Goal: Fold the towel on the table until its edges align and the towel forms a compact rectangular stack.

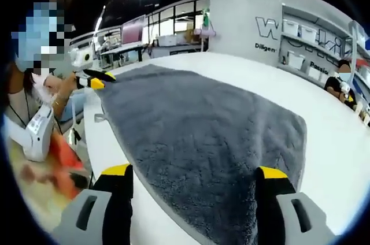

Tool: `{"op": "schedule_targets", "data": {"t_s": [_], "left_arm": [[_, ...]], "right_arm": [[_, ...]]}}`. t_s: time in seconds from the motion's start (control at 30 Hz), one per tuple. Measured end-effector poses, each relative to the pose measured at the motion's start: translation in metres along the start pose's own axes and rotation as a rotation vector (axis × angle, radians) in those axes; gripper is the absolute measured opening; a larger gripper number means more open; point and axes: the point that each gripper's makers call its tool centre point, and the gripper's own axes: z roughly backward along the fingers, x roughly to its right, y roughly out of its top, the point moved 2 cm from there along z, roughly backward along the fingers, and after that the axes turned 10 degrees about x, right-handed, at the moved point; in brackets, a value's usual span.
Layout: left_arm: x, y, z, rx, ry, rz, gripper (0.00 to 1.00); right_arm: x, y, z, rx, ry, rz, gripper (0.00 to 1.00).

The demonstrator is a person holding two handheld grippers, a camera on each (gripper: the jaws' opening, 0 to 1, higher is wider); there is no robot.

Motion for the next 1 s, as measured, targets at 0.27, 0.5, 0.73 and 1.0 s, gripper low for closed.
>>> {"op": "schedule_targets", "data": {"t_s": [0.27,0.5,0.73,1.0], "left_arm": [[-0.004,-0.022,-0.017,-0.076,0.004,0.051,0.19],[-0.007,-0.026,-0.016,-0.088,0.015,0.053,0.08],[-0.003,-0.028,-0.015,-0.088,0.006,0.059,0.02],[0.009,-0.029,-0.014,-0.084,-0.034,0.079,0.01]], "right_arm": [[0.001,-0.001,0.002,0.001,0.006,-0.007,0.88],[0.0,-0.004,0.0,-0.004,0.008,-0.014,0.87],[-0.005,-0.002,-0.003,-0.008,0.012,-0.005,0.87],[-0.006,-0.001,-0.005,-0.025,0.017,0.012,0.87]]}}
